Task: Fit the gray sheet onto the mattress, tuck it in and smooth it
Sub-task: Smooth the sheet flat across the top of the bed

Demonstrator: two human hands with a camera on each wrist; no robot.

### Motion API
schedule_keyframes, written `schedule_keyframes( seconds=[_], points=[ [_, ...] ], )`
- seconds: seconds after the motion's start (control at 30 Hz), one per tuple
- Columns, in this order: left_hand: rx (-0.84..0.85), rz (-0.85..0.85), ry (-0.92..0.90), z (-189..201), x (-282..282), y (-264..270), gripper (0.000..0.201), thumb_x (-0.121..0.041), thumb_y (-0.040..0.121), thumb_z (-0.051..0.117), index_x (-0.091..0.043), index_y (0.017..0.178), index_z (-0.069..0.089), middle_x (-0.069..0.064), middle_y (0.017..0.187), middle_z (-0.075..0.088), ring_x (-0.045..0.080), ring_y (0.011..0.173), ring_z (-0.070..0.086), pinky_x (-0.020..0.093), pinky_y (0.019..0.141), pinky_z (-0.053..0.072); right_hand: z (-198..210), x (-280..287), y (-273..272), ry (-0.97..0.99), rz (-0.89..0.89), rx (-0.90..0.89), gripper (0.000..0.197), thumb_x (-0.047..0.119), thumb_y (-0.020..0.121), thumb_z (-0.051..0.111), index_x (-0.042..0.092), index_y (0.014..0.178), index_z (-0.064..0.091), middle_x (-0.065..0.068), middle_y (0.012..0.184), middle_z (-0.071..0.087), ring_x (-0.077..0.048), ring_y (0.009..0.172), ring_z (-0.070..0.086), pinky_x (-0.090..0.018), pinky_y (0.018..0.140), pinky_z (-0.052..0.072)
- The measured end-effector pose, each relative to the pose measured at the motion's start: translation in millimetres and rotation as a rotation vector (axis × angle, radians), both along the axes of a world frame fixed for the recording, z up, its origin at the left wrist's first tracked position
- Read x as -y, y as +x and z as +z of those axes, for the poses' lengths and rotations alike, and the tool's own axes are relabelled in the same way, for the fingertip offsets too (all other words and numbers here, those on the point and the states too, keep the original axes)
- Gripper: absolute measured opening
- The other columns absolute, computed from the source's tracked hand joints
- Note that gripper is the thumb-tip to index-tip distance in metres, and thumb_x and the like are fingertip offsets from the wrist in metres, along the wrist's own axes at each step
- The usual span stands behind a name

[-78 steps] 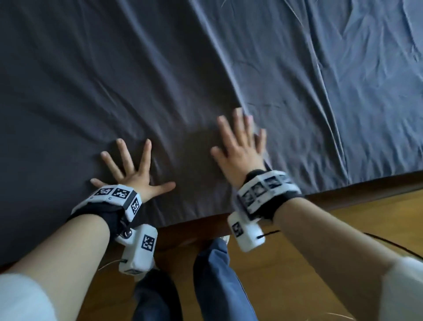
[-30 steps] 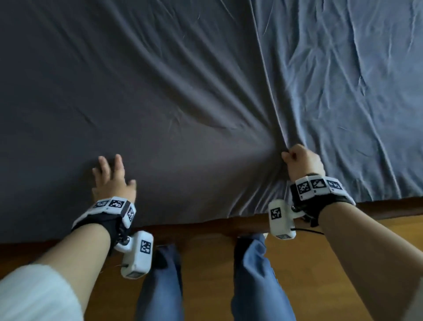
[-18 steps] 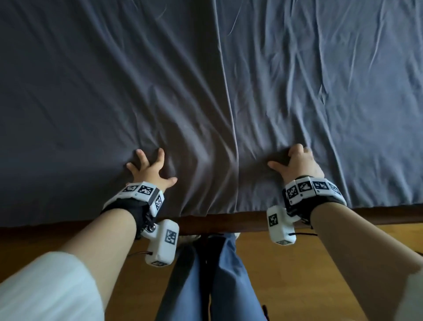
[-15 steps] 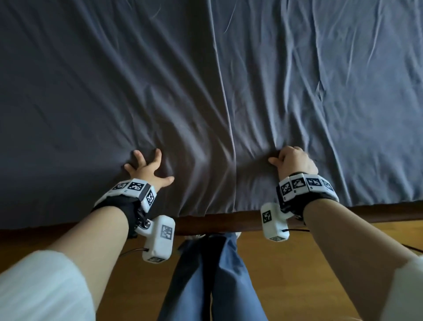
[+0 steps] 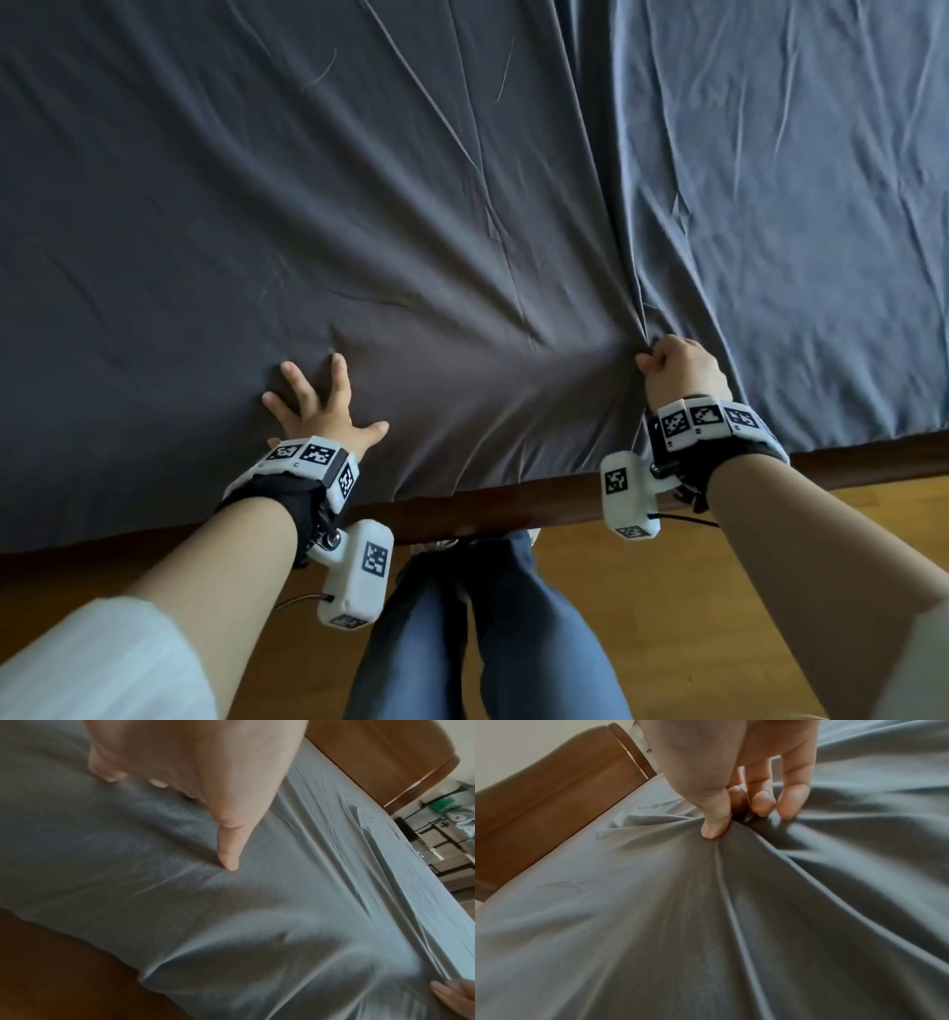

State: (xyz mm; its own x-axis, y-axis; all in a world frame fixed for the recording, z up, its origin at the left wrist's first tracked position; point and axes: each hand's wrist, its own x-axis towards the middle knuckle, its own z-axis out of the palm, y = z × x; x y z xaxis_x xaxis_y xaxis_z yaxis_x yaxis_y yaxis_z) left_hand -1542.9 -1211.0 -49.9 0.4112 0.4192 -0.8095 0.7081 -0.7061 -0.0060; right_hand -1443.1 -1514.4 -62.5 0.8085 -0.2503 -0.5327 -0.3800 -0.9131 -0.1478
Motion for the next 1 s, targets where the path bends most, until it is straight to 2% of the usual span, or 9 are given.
schedule_keyframes(
  seconds=[0.17, 0.27, 0.37, 0.47, 0.63, 0.77, 0.87, 0.93, 1.0],
  points=[
    [0.018, 0.022, -0.025, 10.7, 25.9, 13.2, 0.096, -0.049, 0.085, 0.059, -0.031, 0.148, -0.011, 0.004, 0.152, -0.034, 0.038, 0.141, -0.024, 0.058, 0.113, 0.005, 16.0, 9.1, 5.5, -0.010, 0.088, -0.030, 0.025, 0.025, 0.093, 0.050, 0.007, 0.108, 0.058, -0.015, 0.123, 0.050, -0.036, 0.111, 0.052, -0.038, 0.083, 0.043],
    [0.054, -0.018, -0.145, 11.8, 63.3, 29.0, 0.083, -0.047, 0.088, 0.054, -0.038, 0.148, -0.002, -0.002, 0.153, -0.031, 0.040, 0.140, -0.025, 0.055, 0.115, 0.001, 25.3, 1.1, 9.1, 0.001, 0.322, 0.118, 0.033, 0.025, 0.088, 0.054, 0.014, 0.119, 0.055, -0.010, 0.130, 0.042, -0.031, 0.120, 0.043, -0.041, 0.095, 0.040],
    [0.093, 0.014, -0.161, 2.9, 102.9, 41.8, 0.070, -0.045, 0.092, 0.048, -0.042, 0.147, 0.006, -0.004, 0.154, -0.029, 0.044, 0.139, -0.025, 0.053, 0.117, -0.003, 14.0, -12.3, -1.2, 0.245, 0.721, 0.187, 0.055, 0.029, 0.082, 0.060, 0.031, 0.135, 0.046, 0.000, 0.153, 0.027, -0.024, 0.141, 0.026, -0.039, 0.114, 0.020],
    [0.143, 0.056, -0.059, -10.2, 139.4, 45.6, 0.069, -0.042, 0.094, 0.045, -0.037, 0.148, 0.003, -0.002, 0.155, -0.026, 0.044, 0.140, -0.022, 0.051, 0.117, -0.001, -13.3, 27.7, -5.3, 0.230, 0.987, 0.023, 0.068, 0.044, 0.090, 0.050, 0.043, 0.146, 0.013, 0.013, 0.159, -0.004, -0.013, 0.147, -0.003, -0.038, 0.118, -0.003],
    [0.163, 0.200, 0.082, -18.0, 234.6, 48.5, 0.074, -0.044, 0.095, 0.038, -0.026, 0.150, -0.009, 0.004, 0.155, -0.025, 0.042, 0.141, -0.020, 0.056, 0.115, -0.004, -21.2, 226.4, 27.1, 0.012, 0.556, -0.015, 0.071, 0.063, 0.089, 0.034, 0.046, 0.145, -0.007, 0.017, 0.155, -0.018, -0.013, 0.146, -0.013, -0.038, 0.117, -0.008],
    [0.162, 0.230, 0.024, -15.8, 318.0, 55.9, 0.076, -0.048, 0.094, 0.039, -0.027, 0.149, -0.010, 0.007, 0.155, -0.027, 0.040, 0.142, -0.019, 0.053, 0.114, -0.006, -1.3, 360.4, 50.4, -0.139, 0.147, -0.102, 0.079, 0.060, 0.087, 0.044, 0.040, 0.147, -0.003, 0.010, 0.158, -0.014, -0.021, 0.147, -0.006, -0.046, 0.118, 0.005],
    [0.212, 0.174, 0.030, -13.8, 340.6, 47.1, 0.086, -0.044, 0.089, 0.053, -0.027, 0.150, -0.004, 0.005, 0.157, -0.020, 0.039, 0.144, -0.012, 0.046, 0.117, 0.000, 5.4, 376.2, 53.2, -0.123, -0.061, -0.021, 0.074, 0.049, 0.082, 0.060, 0.025, 0.144, 0.028, -0.008, 0.156, 0.014, -0.030, 0.142, 0.021, -0.049, 0.114, 0.023],
    [0.282, 0.161, 0.075, -9.6, 334.7, 41.4, 0.088, -0.036, 0.083, 0.065, -0.027, 0.150, 0.009, 0.004, 0.159, -0.007, 0.038, 0.143, 0.003, 0.043, 0.115, 0.011, 6.6, 350.3, 45.7, -0.109, -0.008, 0.124, 0.063, 0.045, 0.076, 0.069, 0.013, 0.126, 0.047, -0.017, 0.137, 0.036, -0.035, 0.128, 0.035, -0.049, 0.104, 0.035],
    [0.394, 0.190, 0.138, -5.3, 322.0, 36.4, 0.075, -0.026, 0.078, 0.071, -0.019, 0.142, 0.032, 0.008, 0.154, 0.017, 0.038, 0.135, 0.022, 0.043, 0.107, 0.026, 2.4, 316.9, 32.4, -0.075, 0.032, 0.161, 0.067, 0.047, 0.071, 0.073, 0.009, 0.120, 0.049, -0.019, 0.128, 0.042, -0.036, 0.122, 0.039, -0.046, 0.098, 0.036]
  ],
)
